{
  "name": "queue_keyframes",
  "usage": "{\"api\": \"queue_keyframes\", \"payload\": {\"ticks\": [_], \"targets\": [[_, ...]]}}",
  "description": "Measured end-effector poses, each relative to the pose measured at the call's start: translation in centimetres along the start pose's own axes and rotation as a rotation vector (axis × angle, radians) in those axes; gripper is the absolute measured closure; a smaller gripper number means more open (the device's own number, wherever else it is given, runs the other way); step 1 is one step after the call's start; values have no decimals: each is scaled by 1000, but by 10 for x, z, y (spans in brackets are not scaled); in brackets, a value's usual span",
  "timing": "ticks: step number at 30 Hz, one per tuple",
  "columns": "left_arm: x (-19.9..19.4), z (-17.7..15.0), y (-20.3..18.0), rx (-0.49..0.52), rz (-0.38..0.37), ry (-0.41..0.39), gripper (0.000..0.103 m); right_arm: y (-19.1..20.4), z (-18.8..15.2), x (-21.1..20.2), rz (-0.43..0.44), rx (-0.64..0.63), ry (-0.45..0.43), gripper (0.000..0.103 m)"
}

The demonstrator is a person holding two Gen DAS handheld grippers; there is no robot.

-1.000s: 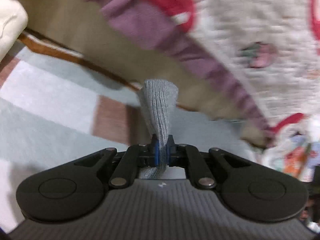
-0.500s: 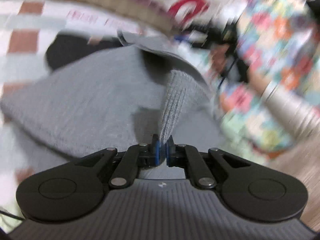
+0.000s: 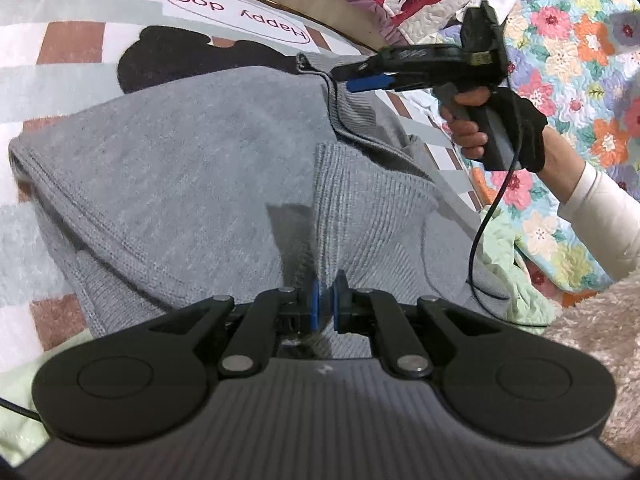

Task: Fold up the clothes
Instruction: 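Grasp the hem with the left gripper while the right gripper grasps the hem, fold toward the collar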

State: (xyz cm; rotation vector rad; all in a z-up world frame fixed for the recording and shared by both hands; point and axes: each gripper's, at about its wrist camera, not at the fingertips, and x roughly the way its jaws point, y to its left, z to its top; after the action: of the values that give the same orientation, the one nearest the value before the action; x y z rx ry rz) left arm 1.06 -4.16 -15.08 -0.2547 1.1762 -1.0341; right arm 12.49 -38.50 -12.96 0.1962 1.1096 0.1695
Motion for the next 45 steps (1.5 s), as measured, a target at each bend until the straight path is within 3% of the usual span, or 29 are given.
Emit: {"api": "queue_keyframes", "payload": {"ticks": [4, 6, 7, 8, 12, 15, 17, 22, 27, 32, 36, 38, 40, 45], "targets": [[1, -1, 1, 4, 2, -2, 97, 8, 4, 25, -172, -44, 13, 33], [2, -1, 2, 10, 6, -3, 97, -1, 5, 30, -170, -2, -3, 42], [3, -1, 2, 14, 9, -4, 97, -7, 4, 29, -144, 30, -22, 73], [3, -1, 1, 17, 12, -7, 97, -14, 3, 26, -121, 58, -44, 93], [0, -2, -7, 89, 23, -36, 97, -38, -9, -9, -49, 136, -208, 94], [-10, -4, -14, 102, 16, -71, 98, -64, -35, -54, 21, 283, -323, 93], [-20, -4, -21, 86, 3, -88, 98, -79, -53, -86, 58, 361, -395, 94], [-54, -2, -45, 54, -29, -133, 98, -96, -97, -173, 88, 417, -516, 94], [-80, -9, -76, 101, -29, -105, 98, -99, -141, -221, 84, 434, -538, 94], [-68, -33, -81, 102, 42, -8, 98, -125, -209, -198, 100, 642, -398, 94], [-70, -40, -84, 87, 34, -23, 98, -133, -243, -197, 200, 752, -450, 94], [-80, -40, -82, 65, 17, -51, 98, -129, -251, -211, 238, 744, -499, 94], [-85, -42, -74, 5, -8, -56, 98, -122, -256, -221, 217, 698, -514, 94], [-76, -52, -60, -66, -7, -36, 98, -118, -266, -215, 133, 646, -467, 94]]}}
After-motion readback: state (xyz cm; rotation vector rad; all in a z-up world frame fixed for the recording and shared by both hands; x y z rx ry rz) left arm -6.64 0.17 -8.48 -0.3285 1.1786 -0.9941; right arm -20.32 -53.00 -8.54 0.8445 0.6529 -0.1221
